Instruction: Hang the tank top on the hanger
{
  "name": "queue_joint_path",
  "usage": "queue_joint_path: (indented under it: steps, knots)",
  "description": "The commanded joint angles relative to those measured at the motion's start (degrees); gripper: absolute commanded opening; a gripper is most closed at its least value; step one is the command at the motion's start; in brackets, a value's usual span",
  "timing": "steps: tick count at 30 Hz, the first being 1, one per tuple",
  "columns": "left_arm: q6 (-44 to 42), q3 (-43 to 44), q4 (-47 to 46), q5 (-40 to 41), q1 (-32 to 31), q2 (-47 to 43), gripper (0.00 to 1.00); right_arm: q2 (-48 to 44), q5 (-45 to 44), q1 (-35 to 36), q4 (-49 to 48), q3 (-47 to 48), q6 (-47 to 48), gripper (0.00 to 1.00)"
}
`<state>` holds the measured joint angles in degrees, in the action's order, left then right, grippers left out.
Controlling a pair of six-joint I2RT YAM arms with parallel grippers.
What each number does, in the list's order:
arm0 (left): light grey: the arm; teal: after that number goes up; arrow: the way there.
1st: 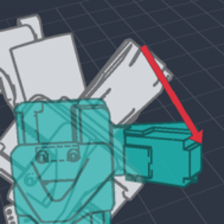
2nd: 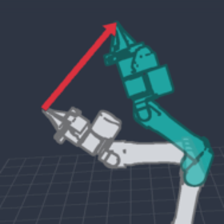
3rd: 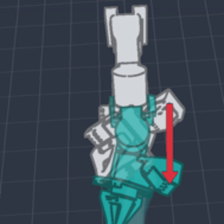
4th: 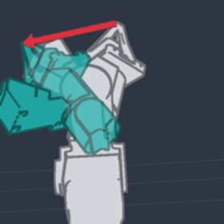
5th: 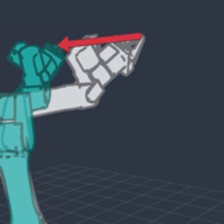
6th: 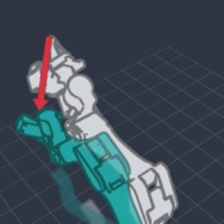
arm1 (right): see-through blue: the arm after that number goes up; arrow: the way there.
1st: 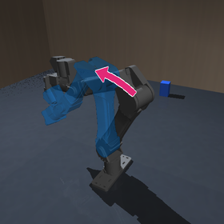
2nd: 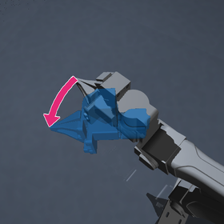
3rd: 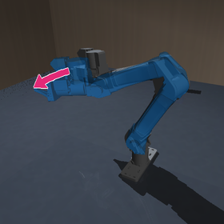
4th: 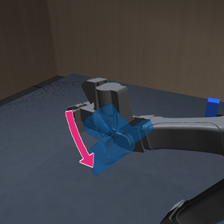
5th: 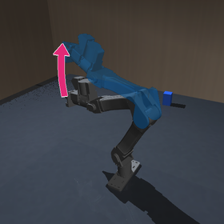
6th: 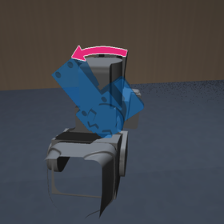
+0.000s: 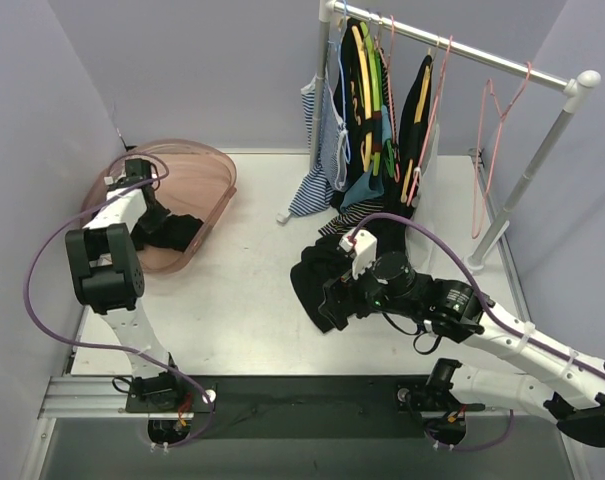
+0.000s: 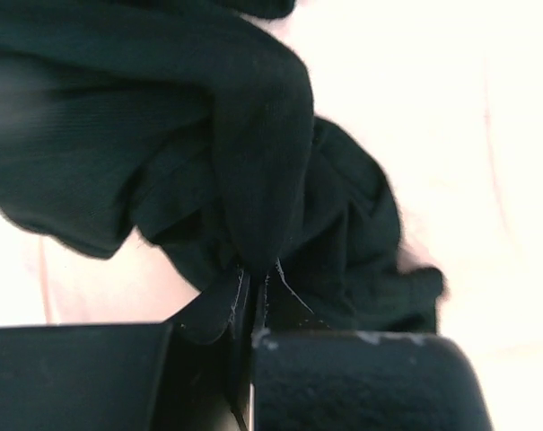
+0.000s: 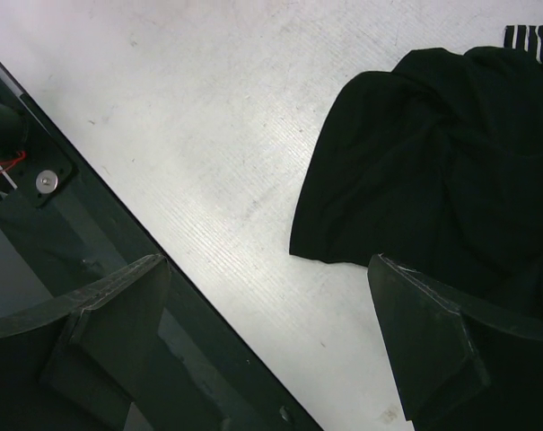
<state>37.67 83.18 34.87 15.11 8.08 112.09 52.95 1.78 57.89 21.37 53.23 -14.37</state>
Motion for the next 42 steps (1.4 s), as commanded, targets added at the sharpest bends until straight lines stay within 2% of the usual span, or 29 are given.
queue_joint_path:
  steps: [1, 6, 10, 12, 18, 27, 34, 37, 42]
  knots:
    - [-1.0, 2.4, -6.2, -5.0, 1.2, -13.7, 0.0, -2.2, -1.6, 0.5, 1.2, 0.5, -1.7, 1.0]
    - [-0.1, -1.9, -17.7, -9.7, 0.6, -28.8, 0.0, -3.2, -1.6, 0.6, 3.2, 1.7, -2.1, 1.0]
    - [-0.5, 1.4, -24.7, -15.1, -1.5, -37.2, 0.0, -3.6, -1.6, 0.7, 5.1, 2.9, -1.4, 1.0]
    - [-1.3, 3.6, -27.0, -18.4, -3.8, -39.1, 0.0, -3.8, -3.6, 0.7, 6.1, 3.3, -0.9, 1.0]
    - [-7.4, 12.7, -31.2, -19.2, -13.2, -43.1, 0.0, -5.7, -7.1, 0.8, 7.0, 3.5, -0.7, 1.0]
    - [-6.0, 12.4, -33.4, -20.8, -27.8, -46.2, 0.0, -9.0, -11.8, 0.7, 10.0, 2.7, -0.1, 1.0]
    - [-3.0, 2.2, -33.9, -17.5, -40.7, -51.3, 0.0, -10.9, -14.4, 0.6, 11.3, 1.9, 0.5, 1.0]
    - [-2.3, -4.2, -33.6, -15.6, -46.4, -53.5, 0.0, -10.8, -15.0, 0.6, 11.8, 1.9, 0.7, 1.0]
    - [2.0, -19.1, -32.7, -9.9, -52.0, -55.7, 0.0, -9.8, -15.6, 0.6, 11.9, 1.3, 1.2, 1.0]
